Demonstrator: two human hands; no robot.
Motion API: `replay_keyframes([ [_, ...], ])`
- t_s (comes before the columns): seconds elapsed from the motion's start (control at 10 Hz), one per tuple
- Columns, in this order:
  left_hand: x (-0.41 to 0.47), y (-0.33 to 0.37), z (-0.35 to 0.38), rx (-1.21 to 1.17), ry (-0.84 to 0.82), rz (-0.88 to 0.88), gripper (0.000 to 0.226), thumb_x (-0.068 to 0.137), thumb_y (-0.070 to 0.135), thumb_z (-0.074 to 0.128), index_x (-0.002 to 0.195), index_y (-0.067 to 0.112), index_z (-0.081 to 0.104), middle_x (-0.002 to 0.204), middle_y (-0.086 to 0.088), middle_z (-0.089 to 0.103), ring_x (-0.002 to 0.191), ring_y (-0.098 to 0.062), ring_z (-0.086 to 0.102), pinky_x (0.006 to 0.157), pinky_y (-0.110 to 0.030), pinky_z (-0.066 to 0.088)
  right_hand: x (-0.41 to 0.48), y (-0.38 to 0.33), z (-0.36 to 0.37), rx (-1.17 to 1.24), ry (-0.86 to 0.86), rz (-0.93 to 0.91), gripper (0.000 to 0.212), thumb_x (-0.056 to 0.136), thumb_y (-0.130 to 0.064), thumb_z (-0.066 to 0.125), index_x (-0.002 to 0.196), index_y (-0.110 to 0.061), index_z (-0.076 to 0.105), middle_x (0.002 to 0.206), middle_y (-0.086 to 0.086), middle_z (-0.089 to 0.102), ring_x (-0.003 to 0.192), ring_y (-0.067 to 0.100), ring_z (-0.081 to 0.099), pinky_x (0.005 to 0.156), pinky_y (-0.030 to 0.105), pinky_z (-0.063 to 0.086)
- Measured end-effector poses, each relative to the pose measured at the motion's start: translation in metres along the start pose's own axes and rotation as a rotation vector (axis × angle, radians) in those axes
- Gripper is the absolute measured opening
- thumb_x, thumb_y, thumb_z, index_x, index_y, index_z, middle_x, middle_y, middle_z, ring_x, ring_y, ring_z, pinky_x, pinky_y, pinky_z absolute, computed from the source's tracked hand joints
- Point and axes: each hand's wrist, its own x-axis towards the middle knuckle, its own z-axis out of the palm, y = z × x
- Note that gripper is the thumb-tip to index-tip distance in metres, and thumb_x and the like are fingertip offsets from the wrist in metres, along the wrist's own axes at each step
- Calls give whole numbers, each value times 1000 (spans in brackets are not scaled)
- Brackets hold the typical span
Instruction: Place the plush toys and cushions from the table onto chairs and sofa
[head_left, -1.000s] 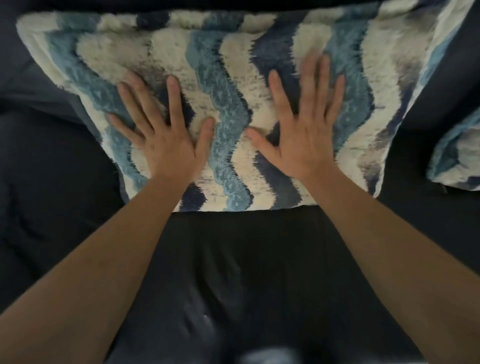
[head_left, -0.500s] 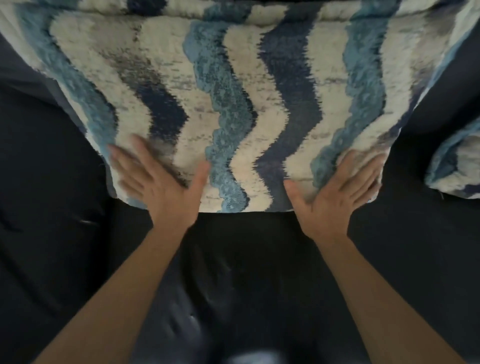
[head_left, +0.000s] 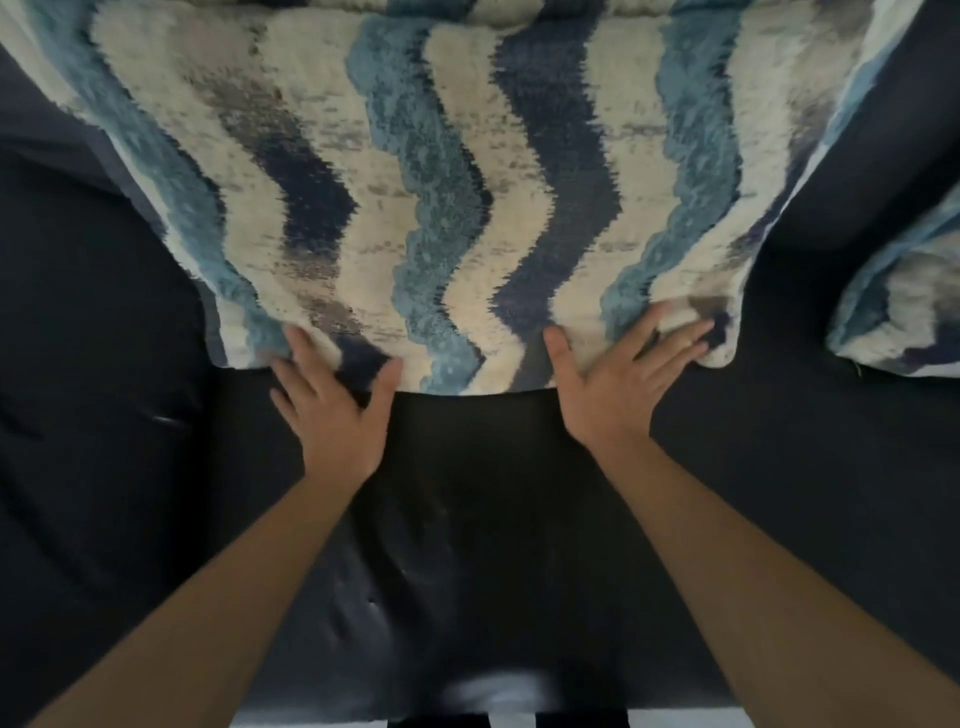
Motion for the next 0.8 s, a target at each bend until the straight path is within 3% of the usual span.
replay_keyframes([
  [0.1,37,20,4,69,-60,-30,116,84,82,44,158,20,-20,166,-21,-21,155,-32,-17,123,-52,-11,27,-4,2,-60,-24,-22,125,81,-90,32,160,-3,-10,159,36,-27,149,53,-23,123,63,-6],
  [0.2,26,24,2,28,26,-16,111,88,76,48,161,18,-12,166,-25,-17,155,-39,-9,124,-55,-2,7,1,4,-22,31,-38,122,83,-89,36,161,-8,-12,162,33,-23,151,51,-20,124,62,-2],
  [0.3,-2,38,-15,-13,298,166,97,96,66,46,161,9,1,164,-31,-10,154,-44,-4,123,-57,4,-11,-4,-16,-2,224,-208,118,86,-82,48,160,-4,0,161,41,-7,151,57,-4,121,68,6],
  [0.4,17,67,-44,112,450,460,91,99,57,54,158,-1,17,157,-45,0,151,-54,3,122,-59,5,16,-32,-53,-140,434,-538,113,84,-79,56,154,3,22,149,54,18,142,70,16,116,74,12],
  [0.5,57,86,-60,286,483,550,89,97,65,50,157,5,26,155,-47,7,148,-59,6,121,-61,5,56,-62,-76,-377,403,-616,118,80,-91,41,157,-3,31,153,50,18,141,71,14,114,77,11],
  [0.6,56,87,-52,285,442,455,86,98,68,43,160,12,22,161,-39,7,151,-54,4,122,-56,2,55,-63,-77,-436,331,-572,115,83,-92,32,161,-8,23,158,45,13,145,67,9,116,76,8],
  [0.8,-64,44,-32,79,31,282,76,101,62,22,163,19,8,170,-13,-4,157,-33,-6,125,-55,5,-29,-9,-78,-255,70,-528,91,99,-69,39,164,-15,6,169,25,-3,155,47,-2,121,66,14],
])
